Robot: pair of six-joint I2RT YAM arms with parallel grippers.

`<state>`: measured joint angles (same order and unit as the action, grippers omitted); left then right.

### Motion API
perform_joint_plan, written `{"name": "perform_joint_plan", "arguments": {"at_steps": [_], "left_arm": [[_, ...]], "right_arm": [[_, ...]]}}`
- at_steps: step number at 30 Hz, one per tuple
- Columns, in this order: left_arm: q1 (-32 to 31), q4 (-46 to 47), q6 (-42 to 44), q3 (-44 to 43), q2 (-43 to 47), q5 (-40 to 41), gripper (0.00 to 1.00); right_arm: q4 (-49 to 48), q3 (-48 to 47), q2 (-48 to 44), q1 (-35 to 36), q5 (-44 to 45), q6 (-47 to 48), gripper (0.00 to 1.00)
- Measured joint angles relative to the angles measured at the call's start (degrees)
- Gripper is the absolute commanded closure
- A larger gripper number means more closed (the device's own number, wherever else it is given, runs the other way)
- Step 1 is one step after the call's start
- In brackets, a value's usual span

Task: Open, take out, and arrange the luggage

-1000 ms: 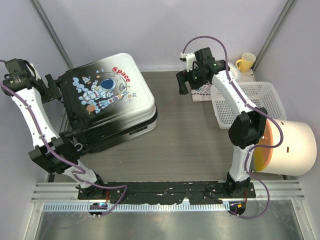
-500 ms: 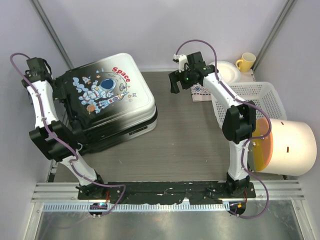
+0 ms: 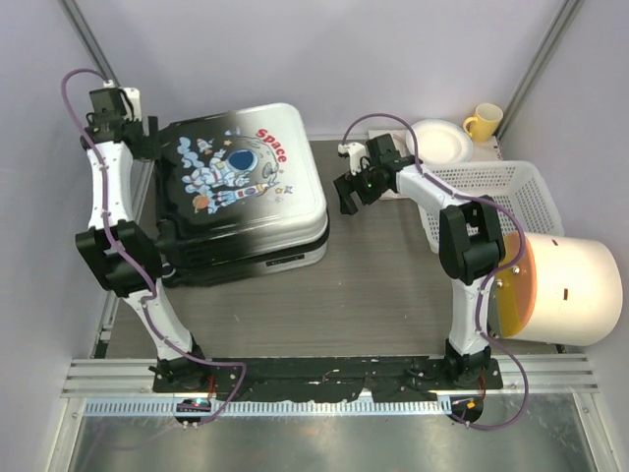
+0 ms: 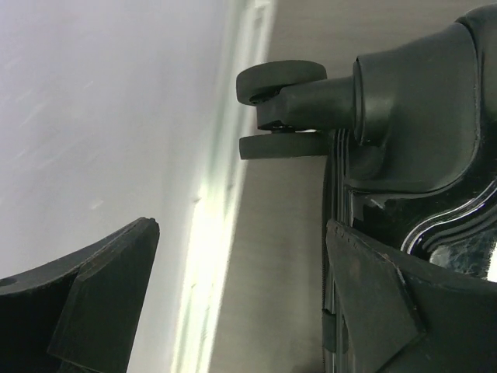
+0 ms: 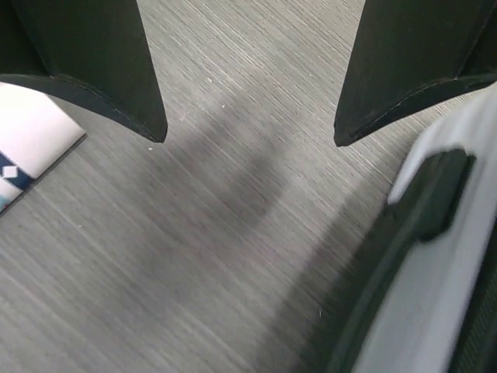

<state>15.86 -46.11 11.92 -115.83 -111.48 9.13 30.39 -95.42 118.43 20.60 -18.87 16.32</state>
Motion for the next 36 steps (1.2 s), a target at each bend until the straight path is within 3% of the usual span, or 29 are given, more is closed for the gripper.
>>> {"name": "perform_joint_plan", "arguments": {"at_steps": [9, 17, 24, 30, 34, 36], "left_arm": [[-4.3, 0.8, -5.8, 3.3, -2.1, -15.7, 0.05], [1.2, -7.5, -8.9, 5.7, -0.5, -21.2, 0.04], [3.5, -17.3, -8.3, 5.8, 9.8, -21.1, 0.04], [3.3, -23.1, -11.5, 11.1, 23.0, -21.0, 0.05], [6.8, -26.3, -16.1, 15.7, 26.8, -20.7, 0.13], [11.1, -26.7, -18.3, 19.1, 27.6, -20.2, 0.17]], "right_arm": [[-1.0, 6.4, -3.5, -3.5, -0.3, 1.6, 0.05], [-3.6, 13.7, -11.1, -3.3, -3.5, -0.2, 0.05], [-3.8, 18.7, -16.0, 1.7, -3.3, -2.4, 0.05], [-5.3, 21.1, -18.3, 12.5, -3.7, -5.4, 0.05], [-7.5, 21.1, -21.2, 18.7, -7.0, -7.0, 0.05], [-8.2, 21.1, -23.7, 18.1, -9.4, -7.7, 0.05]]}}
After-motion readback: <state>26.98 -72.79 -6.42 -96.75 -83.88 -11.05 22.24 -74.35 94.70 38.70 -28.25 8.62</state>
